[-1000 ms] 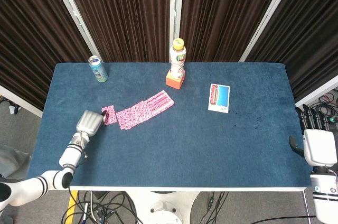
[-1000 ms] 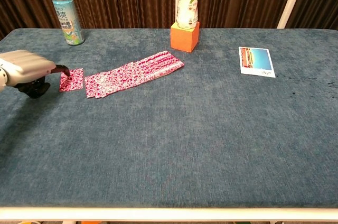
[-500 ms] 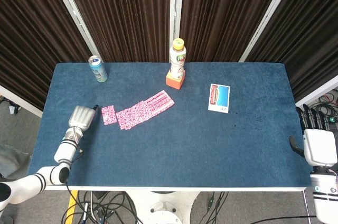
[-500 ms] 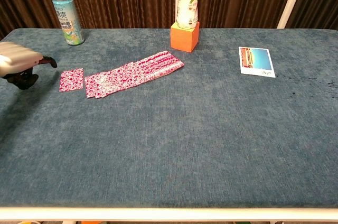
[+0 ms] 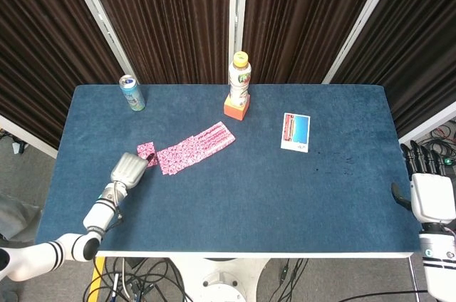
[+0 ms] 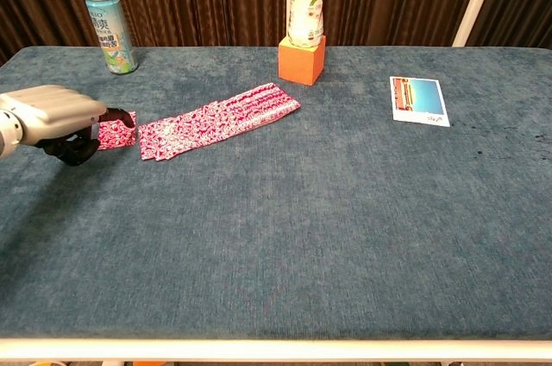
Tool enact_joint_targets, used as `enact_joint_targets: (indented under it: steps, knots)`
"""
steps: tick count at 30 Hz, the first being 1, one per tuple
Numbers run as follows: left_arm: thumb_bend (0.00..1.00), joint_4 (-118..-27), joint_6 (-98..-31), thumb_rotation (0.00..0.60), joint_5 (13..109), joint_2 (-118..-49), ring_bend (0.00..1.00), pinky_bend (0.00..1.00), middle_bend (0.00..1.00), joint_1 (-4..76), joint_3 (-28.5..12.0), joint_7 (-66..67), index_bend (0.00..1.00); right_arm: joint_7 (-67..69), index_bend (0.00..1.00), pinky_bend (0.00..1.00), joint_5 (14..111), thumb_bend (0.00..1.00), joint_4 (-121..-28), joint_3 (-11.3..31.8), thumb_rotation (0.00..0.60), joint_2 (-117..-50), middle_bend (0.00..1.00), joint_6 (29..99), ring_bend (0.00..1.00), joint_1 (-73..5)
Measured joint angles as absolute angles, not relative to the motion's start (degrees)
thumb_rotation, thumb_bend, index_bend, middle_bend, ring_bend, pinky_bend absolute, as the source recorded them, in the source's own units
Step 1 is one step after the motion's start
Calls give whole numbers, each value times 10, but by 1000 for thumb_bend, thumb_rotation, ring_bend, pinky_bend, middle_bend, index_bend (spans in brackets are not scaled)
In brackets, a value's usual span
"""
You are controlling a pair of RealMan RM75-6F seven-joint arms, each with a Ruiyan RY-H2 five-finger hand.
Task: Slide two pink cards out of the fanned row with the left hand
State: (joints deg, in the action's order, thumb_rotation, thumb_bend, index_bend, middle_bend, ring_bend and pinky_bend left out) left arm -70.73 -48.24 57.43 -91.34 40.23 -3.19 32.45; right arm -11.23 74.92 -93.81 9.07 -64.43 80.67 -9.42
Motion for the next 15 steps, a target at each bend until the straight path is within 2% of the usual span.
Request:
enact_joint_targets:
  steps: [15]
  knots:
    - [653,-636,-460,600,523,-927,929,1000,913,403,-28,345,186,-111,0,0,750,287,-936,90,600,-646,0,804,0,-96]
